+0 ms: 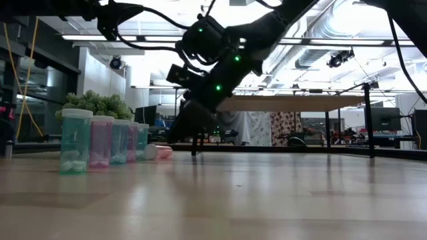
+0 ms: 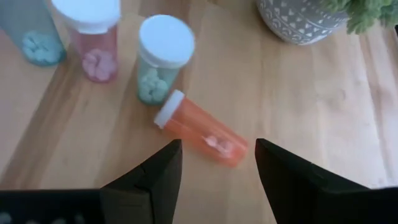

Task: Pick and place medicine bottles onto shelf by color
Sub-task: Put the transparent orange medicine bottle on the shelf

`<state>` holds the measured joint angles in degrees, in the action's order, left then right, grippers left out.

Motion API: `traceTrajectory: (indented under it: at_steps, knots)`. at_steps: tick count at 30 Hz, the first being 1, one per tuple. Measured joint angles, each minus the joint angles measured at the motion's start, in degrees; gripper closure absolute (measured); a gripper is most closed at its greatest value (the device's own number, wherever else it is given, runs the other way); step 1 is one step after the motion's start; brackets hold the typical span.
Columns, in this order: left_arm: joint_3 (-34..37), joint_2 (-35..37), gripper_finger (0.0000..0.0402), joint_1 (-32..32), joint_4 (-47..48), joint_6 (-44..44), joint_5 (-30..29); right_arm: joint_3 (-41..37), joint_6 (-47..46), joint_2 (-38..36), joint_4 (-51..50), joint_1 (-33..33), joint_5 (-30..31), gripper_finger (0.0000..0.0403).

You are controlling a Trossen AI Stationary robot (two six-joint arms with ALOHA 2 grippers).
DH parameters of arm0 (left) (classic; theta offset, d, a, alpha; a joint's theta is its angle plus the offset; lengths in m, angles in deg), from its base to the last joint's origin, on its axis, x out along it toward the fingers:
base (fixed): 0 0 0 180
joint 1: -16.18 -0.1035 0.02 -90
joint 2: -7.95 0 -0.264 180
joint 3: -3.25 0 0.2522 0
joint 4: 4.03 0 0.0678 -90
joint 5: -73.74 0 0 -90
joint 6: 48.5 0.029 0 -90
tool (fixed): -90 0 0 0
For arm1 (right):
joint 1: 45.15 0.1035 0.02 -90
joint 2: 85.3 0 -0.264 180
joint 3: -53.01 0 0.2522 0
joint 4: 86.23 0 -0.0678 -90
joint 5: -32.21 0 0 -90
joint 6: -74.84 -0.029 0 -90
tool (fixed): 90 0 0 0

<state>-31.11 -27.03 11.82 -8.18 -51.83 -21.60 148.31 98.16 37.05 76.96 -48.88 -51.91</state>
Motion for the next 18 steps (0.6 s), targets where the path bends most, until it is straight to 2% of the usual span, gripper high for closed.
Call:
traceTrajectory:
  at_steps: [10,14,18]
  knots:
    - [0.00,0.00,0.0186,0.00,0.02,0.08,0.00,4.94,13.89,0.00,-10.18,-0.83,-0.53,0.0210]
    - [0.00,0.02,0.0186,0.00,0.02,0.08,-0.14,5.81,19.19,0.02,-10.93,-0.65,-0.51,0.0220]
    - [0.00,0.00,0.0186,0.00,0.02,0.09,-1.23,7.60,20.68,0.66,-10.91,-0.32,-0.53,0.0236]
